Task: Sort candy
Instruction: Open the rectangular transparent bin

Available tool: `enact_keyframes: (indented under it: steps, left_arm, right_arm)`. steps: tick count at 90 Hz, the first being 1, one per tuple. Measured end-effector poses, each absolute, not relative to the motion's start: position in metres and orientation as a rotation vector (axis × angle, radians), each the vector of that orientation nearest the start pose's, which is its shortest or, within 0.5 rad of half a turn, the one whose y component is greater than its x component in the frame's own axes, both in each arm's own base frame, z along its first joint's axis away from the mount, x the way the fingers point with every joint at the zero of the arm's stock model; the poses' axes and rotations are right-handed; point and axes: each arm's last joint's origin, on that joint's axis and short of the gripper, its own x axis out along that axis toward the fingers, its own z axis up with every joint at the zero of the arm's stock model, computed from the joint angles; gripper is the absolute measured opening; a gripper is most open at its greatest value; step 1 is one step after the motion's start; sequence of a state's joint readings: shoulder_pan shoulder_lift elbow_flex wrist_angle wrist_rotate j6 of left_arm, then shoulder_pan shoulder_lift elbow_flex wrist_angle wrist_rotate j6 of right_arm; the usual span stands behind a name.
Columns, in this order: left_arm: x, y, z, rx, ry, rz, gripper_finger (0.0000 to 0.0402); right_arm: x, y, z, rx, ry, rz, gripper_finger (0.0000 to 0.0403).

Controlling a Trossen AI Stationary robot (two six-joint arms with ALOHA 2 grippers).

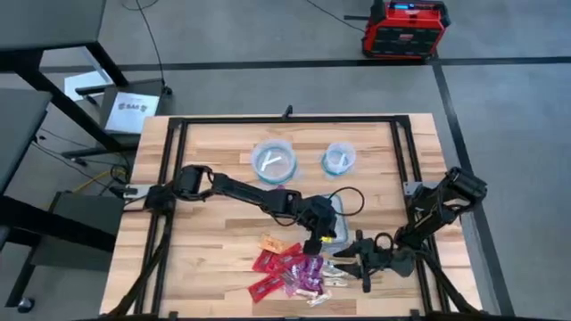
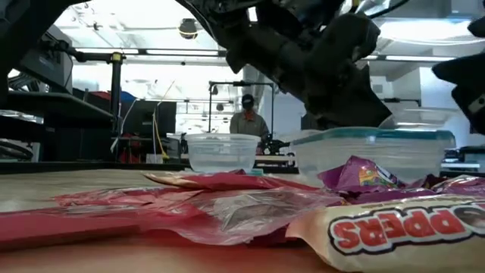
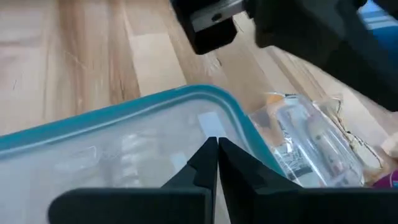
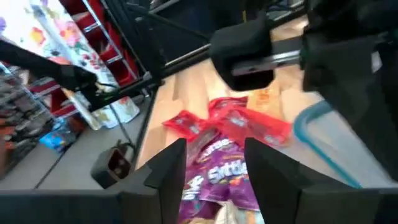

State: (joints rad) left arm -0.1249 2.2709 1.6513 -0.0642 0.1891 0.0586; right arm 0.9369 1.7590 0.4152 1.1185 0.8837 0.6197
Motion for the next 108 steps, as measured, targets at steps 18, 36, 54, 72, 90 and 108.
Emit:
enact_keyframes:
  steps: [18, 36, 54, 72, 90, 108]
  left_arm:
    - [0.493, -0.078, 0.192, 0.061, 0.66, -0.346, 0.0]
    - [0.48, -0.075, 0.268, 0.073, 0.681, -0.27, 0.0]
    - [0.447, -0.085, 0.264, 0.098, 0.912, -0.125, 0.0]
    - [0.435, -0.098, 0.21, 0.054, 0.949, -0.055, 0.0]
    - [0.434, -0.087, 0.199, 0.025, 0.948, -0.026, 0.0]
    - [0.439, -0.054, 0.2, 0.049, 0.941, 0.019, 0.0]
  right_arm:
    - [0.173, 0.209, 0.146, 0.306, 0.109, 0.047, 0.0127]
    - [0.182, 0.182, 0.168, 0.171, 0.157, -0.127, 0.0122]
    - [0.203, 0.128, 0.169, 0.138, 0.34, -0.267, 0.0122]
    - [0.219, 0.079, 0.156, 0.178, 0.574, -0.286, 0.0123]
    - [0.219, 0.069, 0.151, 0.237, 0.679, -0.25, 0.0123]
    - [0.214, 0.09, 0.152, 0.301, 0.676, -0.154, 0.0123]
